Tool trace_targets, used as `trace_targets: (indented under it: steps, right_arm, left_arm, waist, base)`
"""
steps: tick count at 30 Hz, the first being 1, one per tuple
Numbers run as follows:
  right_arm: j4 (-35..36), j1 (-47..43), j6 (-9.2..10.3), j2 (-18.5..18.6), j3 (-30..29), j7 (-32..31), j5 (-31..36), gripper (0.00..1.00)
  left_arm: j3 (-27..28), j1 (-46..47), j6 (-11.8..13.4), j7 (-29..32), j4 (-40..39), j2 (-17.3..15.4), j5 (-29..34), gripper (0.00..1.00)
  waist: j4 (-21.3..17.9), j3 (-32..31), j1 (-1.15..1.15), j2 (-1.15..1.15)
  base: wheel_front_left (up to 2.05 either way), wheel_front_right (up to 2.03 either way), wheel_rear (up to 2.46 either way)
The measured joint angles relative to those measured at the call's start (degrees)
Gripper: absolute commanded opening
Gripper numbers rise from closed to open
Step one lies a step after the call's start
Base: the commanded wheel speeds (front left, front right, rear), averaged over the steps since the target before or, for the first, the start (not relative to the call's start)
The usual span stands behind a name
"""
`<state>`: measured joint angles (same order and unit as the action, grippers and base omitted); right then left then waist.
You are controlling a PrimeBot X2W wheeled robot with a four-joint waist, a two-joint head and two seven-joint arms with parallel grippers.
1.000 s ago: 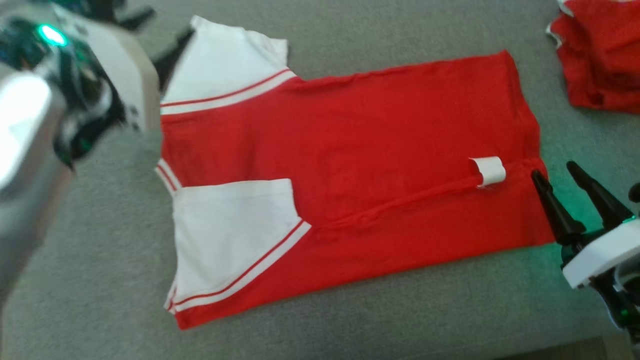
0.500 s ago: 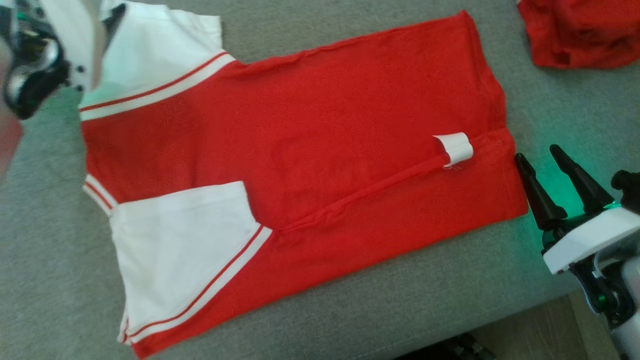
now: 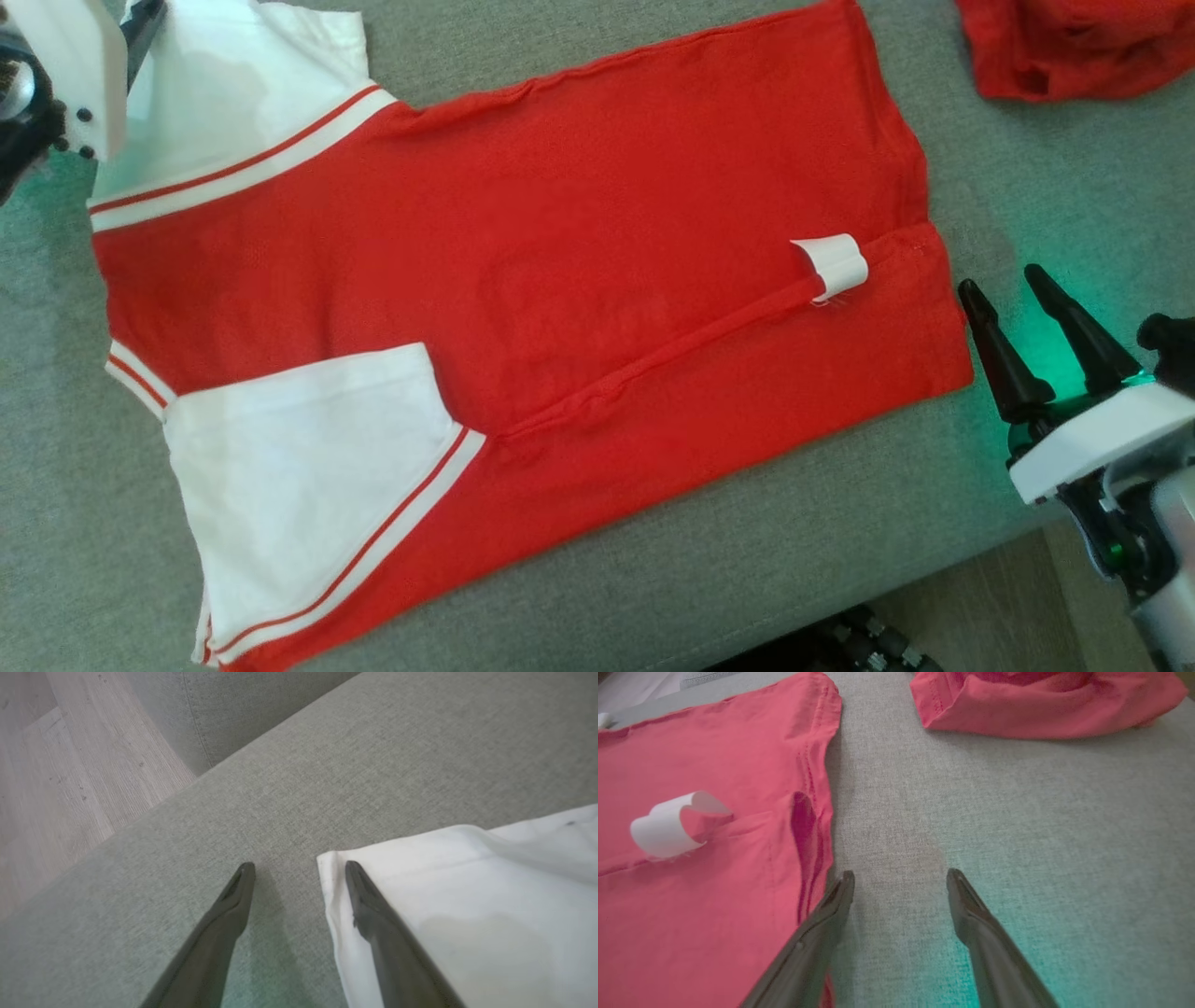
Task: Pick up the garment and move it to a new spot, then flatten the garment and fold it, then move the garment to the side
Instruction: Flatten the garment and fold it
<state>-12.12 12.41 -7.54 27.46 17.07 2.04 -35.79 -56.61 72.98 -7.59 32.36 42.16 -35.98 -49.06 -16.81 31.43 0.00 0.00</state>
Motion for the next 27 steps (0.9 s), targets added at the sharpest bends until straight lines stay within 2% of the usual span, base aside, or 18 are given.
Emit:
trace_targets:
  steps: [3,12,16,20,27]
  right_arm:
    - [-0.67,0.01,0.00,0.00,0.01,0.07,0.00,1.00]
    - [-1.15,2.72,0.00,0.13,-0.88,0.00,-1.18,1.00]
    - [0.56,5.08,0.00,1.59,-1.15,-2.99,-2.90,1.00]
    - [0.07,11.49,0.00,2.49,-0.25,-9.02,-3.99,1.00]
    - [-9.69,23.65,0.00,1.29,3.66,-13.82,-3.18,1.00]
  left_arm:
    - [-1.48,0.82,0.00,0.19,-0.74,-0.53,-1.65,0.00]
    - [-6.16,1.09,0.00,-4.48,-1.98,-1.32,-2.58,0.00]
    - [-8.55,1.02,0.00,-6.68,-2.71,-1.74,-4.15,0.00]
    - [-10.56,1.04,0.00,-9.17,-4.31,-2.11,-5.83,0.00]
    - [-14.39,2.98,0.00,-11.88,-8.34,-2.48,-8.11,0.00]
  waist:
    - [0.15,0.37,0.00,0.00]
    - [1.24,-0.20,0.00,0.00]
    - [2.34,-1.47,0.00,0.00]
    - [3.74,-2.62,0.00,0.00]
    - [6.94,-3.63,0.00,0.00]
  base:
    - [0.00,0.00,0.00]
    - [0.00,0.00,0.00]
    - [0.00,0.00,0.00]
    - [0.00,0.00,0.00]
    - [0.00,0.00,0.00]
